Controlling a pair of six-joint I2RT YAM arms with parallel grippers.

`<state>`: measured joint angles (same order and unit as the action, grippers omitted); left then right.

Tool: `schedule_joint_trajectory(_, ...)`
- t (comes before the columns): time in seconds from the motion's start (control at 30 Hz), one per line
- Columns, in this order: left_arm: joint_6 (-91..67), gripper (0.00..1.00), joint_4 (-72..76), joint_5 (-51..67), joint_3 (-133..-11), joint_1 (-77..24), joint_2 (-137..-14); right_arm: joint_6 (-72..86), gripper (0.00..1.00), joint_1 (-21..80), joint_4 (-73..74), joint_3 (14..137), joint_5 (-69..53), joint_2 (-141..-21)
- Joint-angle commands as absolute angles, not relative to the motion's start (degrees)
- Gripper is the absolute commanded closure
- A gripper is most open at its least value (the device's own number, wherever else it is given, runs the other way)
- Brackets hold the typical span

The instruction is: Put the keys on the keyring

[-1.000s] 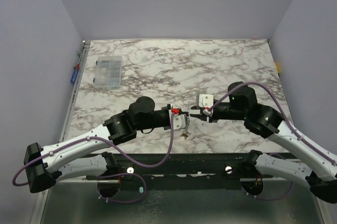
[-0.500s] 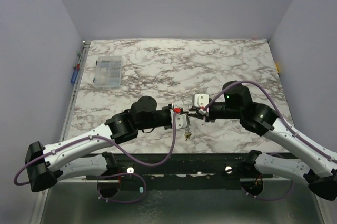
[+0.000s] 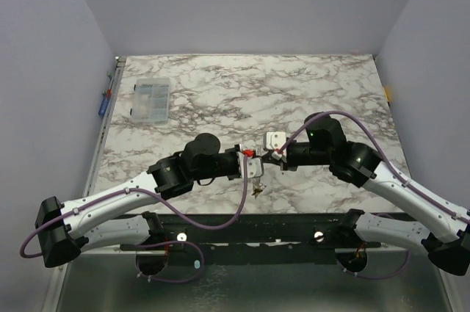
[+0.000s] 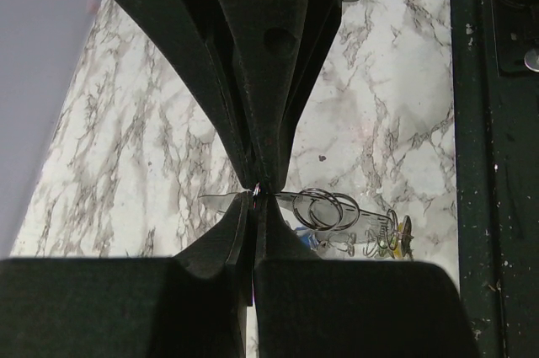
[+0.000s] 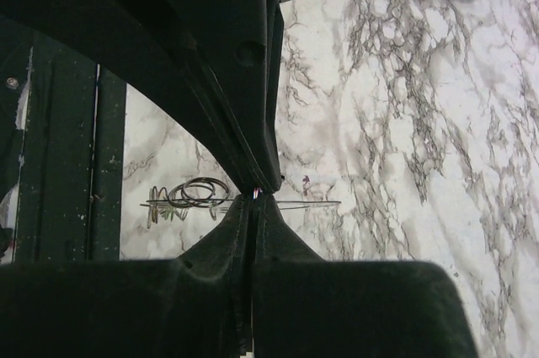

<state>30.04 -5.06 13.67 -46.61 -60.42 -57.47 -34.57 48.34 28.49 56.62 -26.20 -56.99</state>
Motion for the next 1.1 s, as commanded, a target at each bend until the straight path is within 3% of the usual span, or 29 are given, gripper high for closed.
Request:
schedule_joint_trajectory(0.0, 29.9, 1.0, -2.2, 15.7, -49.2, -60.9, -57.1, -33.9, 0.99, 48.5, 25.4, 55.2, -24.1, -57.0)
schedule_joint_trajectory(0.1, 29.9, 0.99, -2.1, 15.3, -48.8, -60.9, -56.5, -33.2, 0.99, 48.5, 22.2, 53.6, -22.9, -55.4)
schedule_joint_trajectory(0.23, 29.6, 0.75, -2.1, 14.4, -48.1, -60.9, -55.2, -32.7, 0.99, 48.5, 17.4, 51.0, -22.8, -51.9)
schedule_joint_trajectory(0.37, 28.9, 0.66, -2.1, 13.9, -47.5, -60.9, -54.1, -32.4, 0.99, 48.5, 14.0, 49.1, -23.5, -48.8)
schedule_joint_trajectory(0.83, 25.2, 0.65, 4.0, 14.3, -46.1, -60.9, -52.9, -27.5, 0.99, 48.5, 2.6, 42.9, -27.2, -40.0)
schedule_joint_trajectory(1.0, 24.0, 0.7, 6.5, 14.4, -45.3, -60.9, -53.6, -24.7, 0.99, 48.5, -1.4, 41.3, -27.7, -37.9)
schedule_joint_trajectory(1.07, 23.8, 0.8, 6.9, 14.5, -45.1, -60.9, -53.7, -24.4, 0.99, 48.5, -1.9, 41.2, -27.9, -37.5)
